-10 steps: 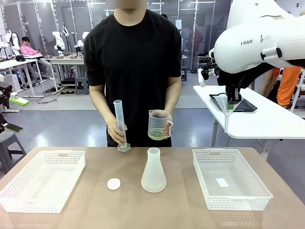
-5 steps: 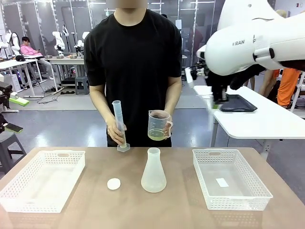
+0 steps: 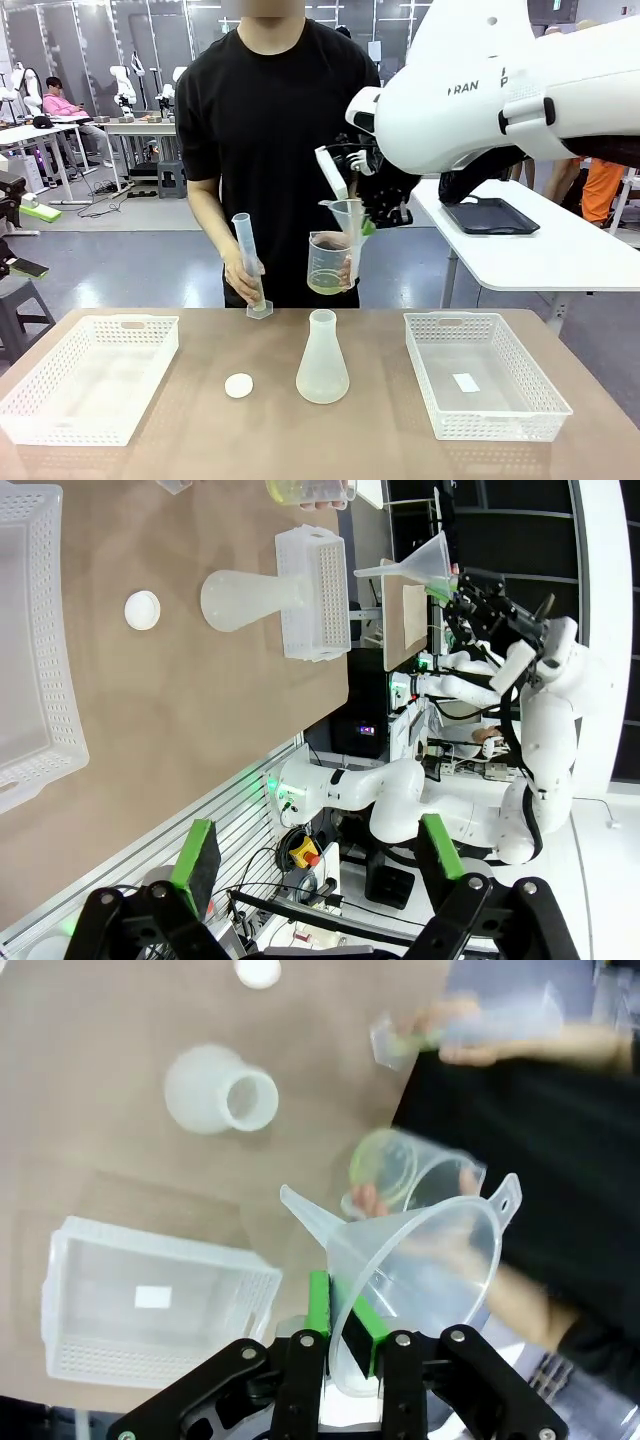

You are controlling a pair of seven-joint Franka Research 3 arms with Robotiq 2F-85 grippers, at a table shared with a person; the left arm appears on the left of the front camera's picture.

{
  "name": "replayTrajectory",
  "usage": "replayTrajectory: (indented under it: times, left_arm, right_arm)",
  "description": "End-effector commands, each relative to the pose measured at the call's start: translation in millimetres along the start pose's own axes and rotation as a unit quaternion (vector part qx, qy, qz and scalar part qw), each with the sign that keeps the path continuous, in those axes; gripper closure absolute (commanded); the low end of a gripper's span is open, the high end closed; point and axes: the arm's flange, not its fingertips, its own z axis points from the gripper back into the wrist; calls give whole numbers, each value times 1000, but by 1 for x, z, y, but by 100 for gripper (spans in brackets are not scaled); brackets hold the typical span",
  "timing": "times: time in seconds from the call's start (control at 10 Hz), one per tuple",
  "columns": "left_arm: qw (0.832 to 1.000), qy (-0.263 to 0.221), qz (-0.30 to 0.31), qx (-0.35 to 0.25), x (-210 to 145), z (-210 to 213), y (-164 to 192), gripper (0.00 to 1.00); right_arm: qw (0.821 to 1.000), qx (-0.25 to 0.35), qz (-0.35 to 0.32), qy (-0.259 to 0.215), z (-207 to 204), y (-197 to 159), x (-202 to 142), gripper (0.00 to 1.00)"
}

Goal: Prepare the solutions needed for the experiment.
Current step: Pick up the Plastic Funnel and insert it into the Big flask.

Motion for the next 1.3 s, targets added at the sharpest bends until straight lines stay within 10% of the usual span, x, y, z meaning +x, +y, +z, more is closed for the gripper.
replayTrajectory:
  times: [0.0, 1.2]
  left_arm:
    - [1000, 6, 8, 4, 0, 3, -3, 0]
    - [1000, 6, 8, 4, 0, 3, -3, 0]
  right_arm:
    - [997, -6, 62, -40, 4, 13, 6, 93]
    - [994, -3, 89, -64, -42, 20, 12, 93]
